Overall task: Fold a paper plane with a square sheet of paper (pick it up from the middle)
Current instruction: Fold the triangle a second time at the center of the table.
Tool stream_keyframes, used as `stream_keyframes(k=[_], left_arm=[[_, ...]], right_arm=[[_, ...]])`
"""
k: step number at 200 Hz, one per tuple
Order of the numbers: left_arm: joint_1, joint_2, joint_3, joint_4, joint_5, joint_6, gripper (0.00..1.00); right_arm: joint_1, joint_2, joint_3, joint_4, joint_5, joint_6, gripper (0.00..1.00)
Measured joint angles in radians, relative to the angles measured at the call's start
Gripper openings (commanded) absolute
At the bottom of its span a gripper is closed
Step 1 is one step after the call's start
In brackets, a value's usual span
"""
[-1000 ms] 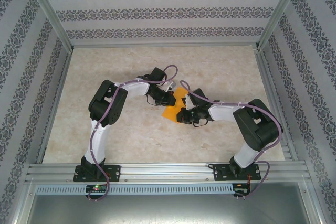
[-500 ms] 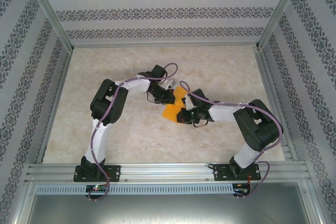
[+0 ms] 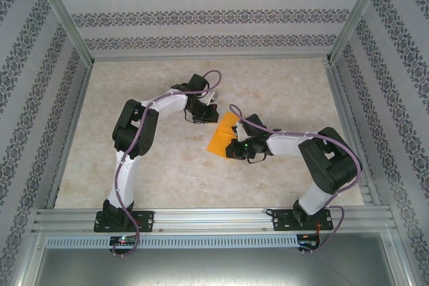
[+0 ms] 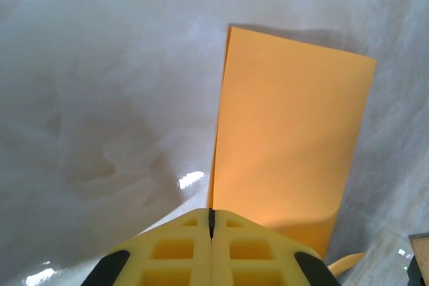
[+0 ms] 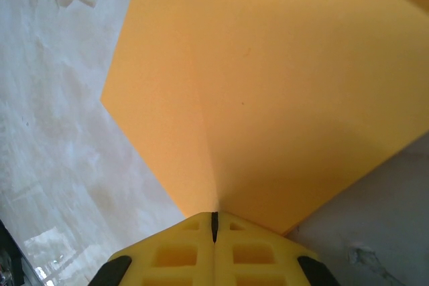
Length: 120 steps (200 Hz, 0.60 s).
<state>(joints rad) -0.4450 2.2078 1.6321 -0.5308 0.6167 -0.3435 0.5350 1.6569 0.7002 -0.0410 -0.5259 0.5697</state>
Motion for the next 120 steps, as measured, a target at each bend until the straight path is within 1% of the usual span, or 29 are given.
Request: stream_keyframes(k=[33, 55, 72, 102, 120], left_arm=[[-0.008, -0.107, -0.104, 0.005, 0.014, -0.011, 0.07], [-0.034, -0.168, -0.175, 0.061, 0.045, -0.053, 0.07], [-0.063, -0.182, -0.221, 0.109, 0.056, -0.091, 0.06], [-0.112, -0.183, -0.323, 0.222, 0.063, -0.197, 0.07], [-0.132, -0.183, -0.351, 0.259, 0.062, -0.246, 0.07]], right_arm=[[0.0, -0.007, 0.001, -0.023, -0.004, -0.002, 0.02], [0.0, -0.012, 0.001, -0.038, -0.005, -0.002, 0.02], [0.0, -0.014, 0.001, -0.046, -0.004, -0.002, 0.02], [0.0, -0.027, 0.001, -0.072, 0.006, -0.001, 0.02], [0.0, -0.035, 0.0, -0.09, 0.013, -0.002, 0.02]])
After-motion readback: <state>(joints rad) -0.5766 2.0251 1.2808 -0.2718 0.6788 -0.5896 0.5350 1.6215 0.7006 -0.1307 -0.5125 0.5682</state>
